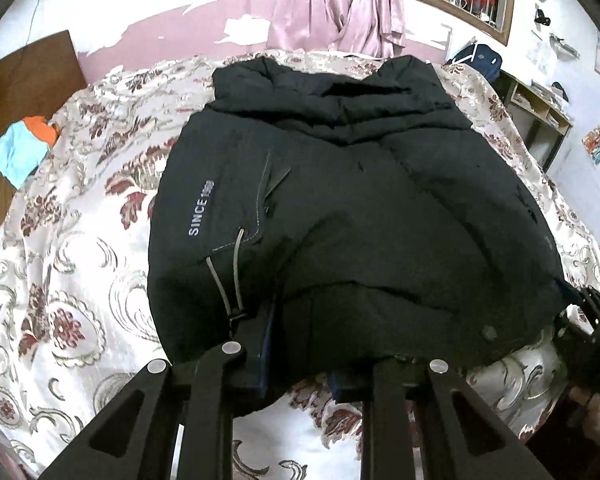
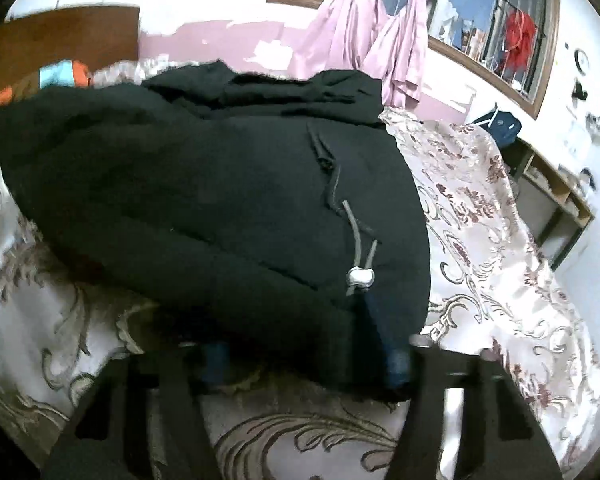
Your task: Fold large clothes
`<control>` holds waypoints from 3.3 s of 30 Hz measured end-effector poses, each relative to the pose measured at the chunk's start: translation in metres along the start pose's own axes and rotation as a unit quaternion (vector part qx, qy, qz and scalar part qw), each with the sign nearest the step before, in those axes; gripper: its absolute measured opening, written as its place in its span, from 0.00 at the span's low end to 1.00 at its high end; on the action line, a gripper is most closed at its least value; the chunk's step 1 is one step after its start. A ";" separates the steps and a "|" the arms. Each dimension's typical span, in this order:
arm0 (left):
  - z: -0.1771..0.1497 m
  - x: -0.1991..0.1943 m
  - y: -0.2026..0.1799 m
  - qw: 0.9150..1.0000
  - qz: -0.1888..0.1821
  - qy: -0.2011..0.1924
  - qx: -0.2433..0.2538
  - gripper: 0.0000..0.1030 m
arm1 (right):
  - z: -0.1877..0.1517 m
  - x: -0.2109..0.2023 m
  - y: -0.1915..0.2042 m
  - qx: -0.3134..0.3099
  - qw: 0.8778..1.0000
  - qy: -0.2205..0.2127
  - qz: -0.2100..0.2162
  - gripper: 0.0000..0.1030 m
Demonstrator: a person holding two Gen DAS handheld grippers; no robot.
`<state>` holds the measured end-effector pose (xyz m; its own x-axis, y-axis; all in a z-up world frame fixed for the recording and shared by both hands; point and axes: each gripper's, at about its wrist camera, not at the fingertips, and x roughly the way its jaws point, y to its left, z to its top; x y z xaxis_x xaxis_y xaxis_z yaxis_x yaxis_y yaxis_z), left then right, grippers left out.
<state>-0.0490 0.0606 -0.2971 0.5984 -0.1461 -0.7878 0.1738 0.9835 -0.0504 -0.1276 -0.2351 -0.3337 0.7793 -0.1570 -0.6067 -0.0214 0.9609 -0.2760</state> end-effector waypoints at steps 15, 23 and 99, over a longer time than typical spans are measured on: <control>0.025 -0.020 0.008 1.000 -0.020 -0.019 0.001 0.09 | 0.067 -0.039 -0.037 0.017 0.996 -0.054 0.075 0.07; 0.039 -0.026 0.008 0.999 -0.026 -0.035 -0.005 0.08 | 0.102 -0.038 -0.050 0.030 0.994 -0.048 0.098 0.07; 0.245 0.019 0.044 0.989 -0.082 -0.119 -0.026 0.07 | 0.279 0.045 -0.089 0.031 0.991 -0.063 0.117 0.06</control>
<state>0.1615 0.0751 -0.1637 0.7332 -0.3190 -0.6005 0.2469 0.9478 -0.2021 0.0844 -0.2645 -0.1288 0.8290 0.0979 -0.5507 -0.1759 0.9802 -0.0905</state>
